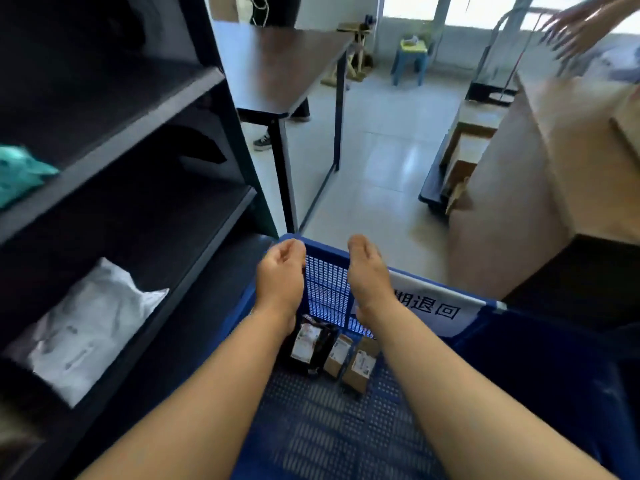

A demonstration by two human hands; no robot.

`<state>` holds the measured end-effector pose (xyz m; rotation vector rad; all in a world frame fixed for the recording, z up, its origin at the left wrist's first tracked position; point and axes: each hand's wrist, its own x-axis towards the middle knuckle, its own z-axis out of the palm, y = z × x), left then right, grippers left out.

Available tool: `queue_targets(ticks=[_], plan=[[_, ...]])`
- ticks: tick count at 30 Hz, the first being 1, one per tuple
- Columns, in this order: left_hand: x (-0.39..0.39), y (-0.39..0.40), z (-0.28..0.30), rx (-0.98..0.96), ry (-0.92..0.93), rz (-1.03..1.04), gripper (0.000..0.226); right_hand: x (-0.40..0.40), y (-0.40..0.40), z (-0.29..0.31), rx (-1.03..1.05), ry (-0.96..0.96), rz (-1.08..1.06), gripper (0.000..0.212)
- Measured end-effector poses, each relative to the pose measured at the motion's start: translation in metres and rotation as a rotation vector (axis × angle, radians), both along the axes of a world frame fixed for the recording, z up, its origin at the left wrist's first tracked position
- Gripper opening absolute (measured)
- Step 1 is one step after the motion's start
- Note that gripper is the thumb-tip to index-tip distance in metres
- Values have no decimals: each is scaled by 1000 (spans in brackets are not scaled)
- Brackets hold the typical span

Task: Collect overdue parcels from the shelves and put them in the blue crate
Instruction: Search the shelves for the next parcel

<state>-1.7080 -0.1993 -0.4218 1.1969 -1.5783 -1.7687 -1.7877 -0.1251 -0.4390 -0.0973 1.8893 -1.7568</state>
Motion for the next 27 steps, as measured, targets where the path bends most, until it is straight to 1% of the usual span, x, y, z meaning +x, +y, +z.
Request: queue_targets(ticks=[1, 5, 8, 11, 13, 14, 17, 18, 21, 23, 27], plan=[[9, -3, 15, -11, 20, 28, 14, 7, -5, 18, -11, 26, 18, 53], [51, -18, 72, -51, 93, 142, 10, 41, -28, 78, -66, 59, 125, 51], [86, -29, 106, -103, 133, 221, 9, 71, -45, 115, -105, 75, 186, 32], [123, -41, 142, -160, 175, 290, 13, 107, -65, 152, -137, 105, 258, 31], [150, -50, 165, -191, 196, 343, 12, 136, -78, 176, -148, 137, 297, 26], [165, -54, 176, -212, 200, 364, 11, 150, -84, 187, -162, 148, 316, 28], [211, -64, 206, -262, 224, 432, 10, 197, -98, 220, -200, 162, 384, 46], [227, -67, 215, -277, 236, 460, 11, 213, -103, 230, -213, 175, 400, 49], [277, -76, 239, -316, 252, 520, 18, 262, -115, 258, -261, 196, 446, 49], [308, -80, 254, -337, 268, 547, 12, 293, -123, 275, -286, 210, 470, 51], [363, -81, 285, -384, 332, 596, 14, 352, -135, 307, -346, 241, 534, 44]])
